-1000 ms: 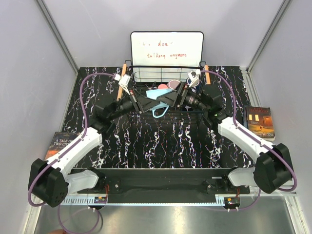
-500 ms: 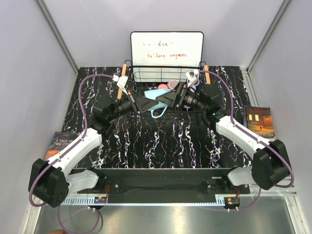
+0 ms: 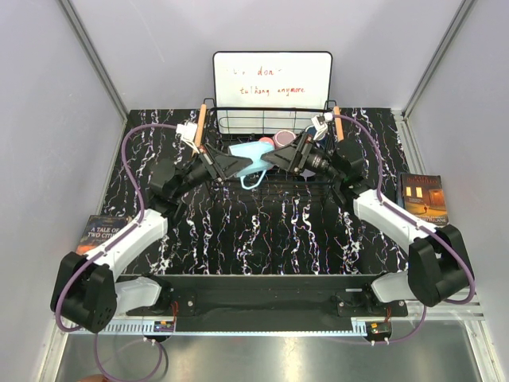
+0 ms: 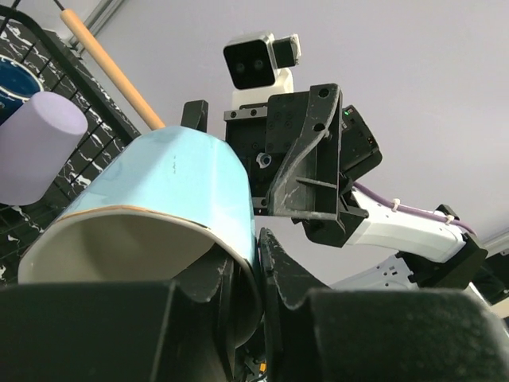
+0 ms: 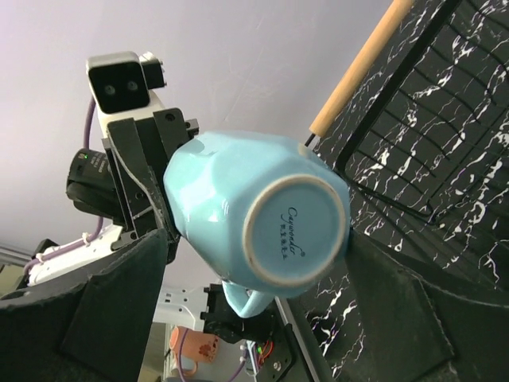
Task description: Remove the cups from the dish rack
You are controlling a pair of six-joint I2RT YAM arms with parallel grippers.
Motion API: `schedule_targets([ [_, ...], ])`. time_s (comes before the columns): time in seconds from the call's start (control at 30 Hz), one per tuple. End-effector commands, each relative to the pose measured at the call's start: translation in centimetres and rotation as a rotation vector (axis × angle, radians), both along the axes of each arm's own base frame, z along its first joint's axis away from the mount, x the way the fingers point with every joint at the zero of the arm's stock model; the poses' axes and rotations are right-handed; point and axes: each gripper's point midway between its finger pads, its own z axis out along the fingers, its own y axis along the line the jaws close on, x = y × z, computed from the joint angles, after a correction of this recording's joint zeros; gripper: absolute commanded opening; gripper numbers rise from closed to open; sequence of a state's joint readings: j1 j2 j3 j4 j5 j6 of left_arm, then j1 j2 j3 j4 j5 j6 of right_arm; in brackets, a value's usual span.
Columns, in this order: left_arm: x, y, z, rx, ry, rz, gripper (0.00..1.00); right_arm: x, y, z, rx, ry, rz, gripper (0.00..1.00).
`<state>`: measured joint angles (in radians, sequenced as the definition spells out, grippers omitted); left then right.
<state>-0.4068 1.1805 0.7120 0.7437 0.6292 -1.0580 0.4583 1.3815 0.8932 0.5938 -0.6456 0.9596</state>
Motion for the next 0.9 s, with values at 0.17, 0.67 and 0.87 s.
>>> schedule_targets([
  [0.17, -0.8, 1.9, 5.2, -0.097, -0.185, 0.035, 0.0, 1.8, -2.3, 0.3, -0.047, -0.041, -0.106, 1.0],
  [0.67, 3.5, 9.6, 4.1, 0.313, -0.09, 0.483, 0.0, 4.8, -10.0, -1.1, -0.42, -0.028, -0.548, 1.0],
  [0.87, 5.5, 13.6, 4.5, 0.52, -0.017, 0.678, 0.0, 5.2, -10.8, -1.3, -0.417, -0.007, -0.611, 1.0],
])
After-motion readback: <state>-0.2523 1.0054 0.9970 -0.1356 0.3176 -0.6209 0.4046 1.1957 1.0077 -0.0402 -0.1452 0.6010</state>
